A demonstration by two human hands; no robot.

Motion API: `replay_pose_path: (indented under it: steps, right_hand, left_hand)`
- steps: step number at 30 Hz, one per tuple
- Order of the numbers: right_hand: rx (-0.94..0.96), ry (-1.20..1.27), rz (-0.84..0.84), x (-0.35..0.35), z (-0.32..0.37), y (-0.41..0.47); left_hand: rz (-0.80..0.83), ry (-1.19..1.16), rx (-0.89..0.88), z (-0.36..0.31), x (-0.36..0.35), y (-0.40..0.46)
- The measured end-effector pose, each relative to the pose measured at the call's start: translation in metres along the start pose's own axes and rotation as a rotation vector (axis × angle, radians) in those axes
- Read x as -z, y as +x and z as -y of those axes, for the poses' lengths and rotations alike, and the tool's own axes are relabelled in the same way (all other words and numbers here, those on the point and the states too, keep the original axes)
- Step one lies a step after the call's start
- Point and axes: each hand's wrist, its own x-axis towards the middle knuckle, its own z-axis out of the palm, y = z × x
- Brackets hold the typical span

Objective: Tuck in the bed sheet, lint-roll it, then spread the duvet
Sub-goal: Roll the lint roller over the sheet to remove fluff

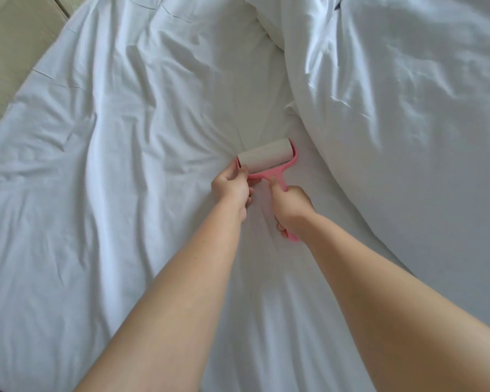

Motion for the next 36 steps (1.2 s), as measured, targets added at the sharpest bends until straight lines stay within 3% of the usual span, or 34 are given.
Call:
replay_pose_path:
  steps: [36]
  right_hand:
    - [-0.028,-0.032,0.133,0.064,-0.286,-0.224]
  left_hand:
    - [-0.096,-0.003,0.042,0.247,0.048,-0.287]
